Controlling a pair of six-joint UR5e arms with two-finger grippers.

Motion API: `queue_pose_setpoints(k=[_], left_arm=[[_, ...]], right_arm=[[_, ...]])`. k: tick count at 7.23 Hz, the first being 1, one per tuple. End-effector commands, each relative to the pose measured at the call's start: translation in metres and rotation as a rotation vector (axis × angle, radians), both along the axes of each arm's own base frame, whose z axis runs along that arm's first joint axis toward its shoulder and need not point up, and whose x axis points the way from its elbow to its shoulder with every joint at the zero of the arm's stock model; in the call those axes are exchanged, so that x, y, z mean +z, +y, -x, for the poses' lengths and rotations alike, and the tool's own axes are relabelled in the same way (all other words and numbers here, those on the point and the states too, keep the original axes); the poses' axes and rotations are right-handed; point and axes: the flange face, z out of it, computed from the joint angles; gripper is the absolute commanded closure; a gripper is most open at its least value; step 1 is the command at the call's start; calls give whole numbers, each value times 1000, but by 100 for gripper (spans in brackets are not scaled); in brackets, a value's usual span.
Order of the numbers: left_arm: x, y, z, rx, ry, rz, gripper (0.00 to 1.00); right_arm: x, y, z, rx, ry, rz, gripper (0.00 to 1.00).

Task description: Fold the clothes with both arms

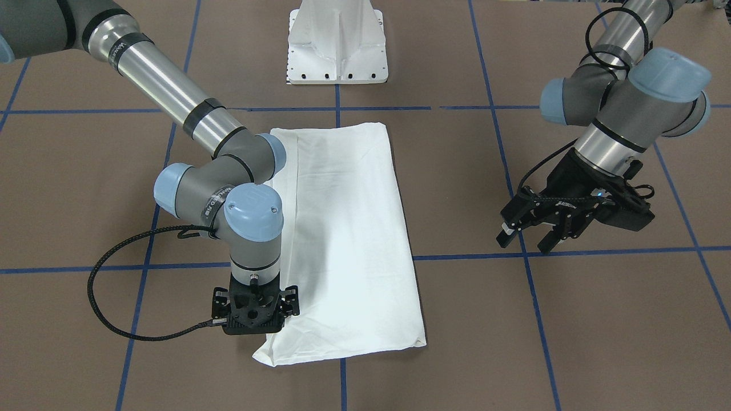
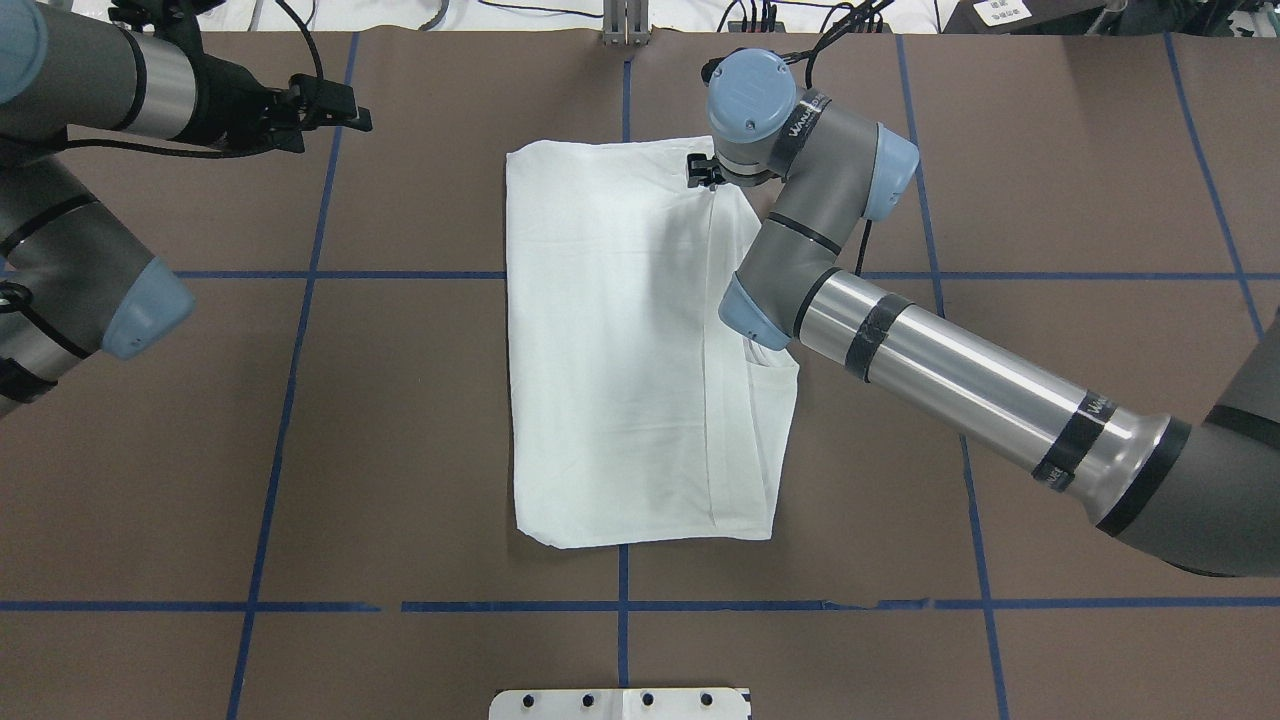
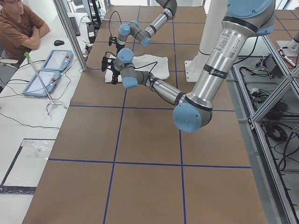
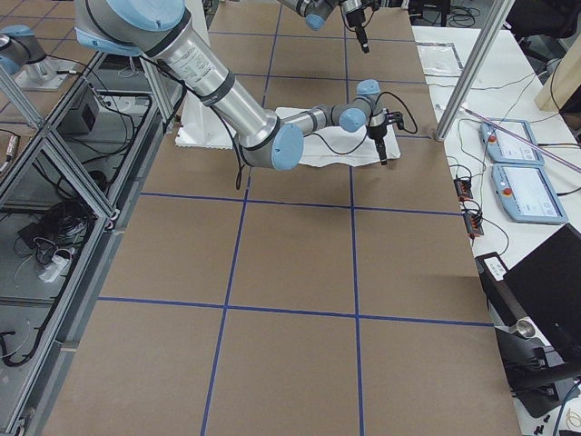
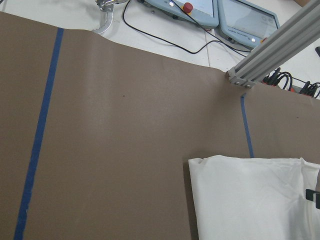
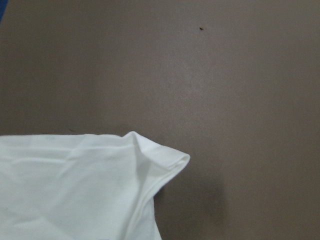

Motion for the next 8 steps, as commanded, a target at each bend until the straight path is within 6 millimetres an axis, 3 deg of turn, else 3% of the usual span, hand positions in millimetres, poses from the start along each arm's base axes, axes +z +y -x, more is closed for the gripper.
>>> queue_pose_setpoints(k=[1,4,7,8], left_arm=[[0,0,-1,2,0,0,0],[-2,-1,-1,0,1,-2,0],[-4,-3,-3,0,1,-2,0],[-3,-3,-3,2,0,0,0]], right_arm=[[2,0,0,-4,5,-1,0],[20,-10,-18,-25,36,-12,0],[39,-28,-57,-67,49,-18,0],[50,-23,-63,-73,51,-15,0]])
